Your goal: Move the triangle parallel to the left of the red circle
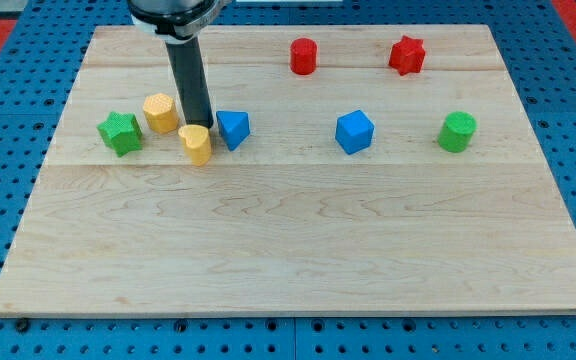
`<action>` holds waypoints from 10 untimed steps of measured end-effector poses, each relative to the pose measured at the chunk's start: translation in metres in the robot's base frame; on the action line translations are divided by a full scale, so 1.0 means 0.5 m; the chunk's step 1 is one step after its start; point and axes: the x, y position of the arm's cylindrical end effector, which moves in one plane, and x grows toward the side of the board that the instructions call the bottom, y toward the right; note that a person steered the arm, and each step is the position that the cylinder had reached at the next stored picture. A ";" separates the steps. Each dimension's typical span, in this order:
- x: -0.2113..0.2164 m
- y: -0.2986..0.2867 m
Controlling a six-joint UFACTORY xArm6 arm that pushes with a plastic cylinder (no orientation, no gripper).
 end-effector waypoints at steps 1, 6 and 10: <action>0.081 0.071; -0.058 -0.070; -0.111 0.052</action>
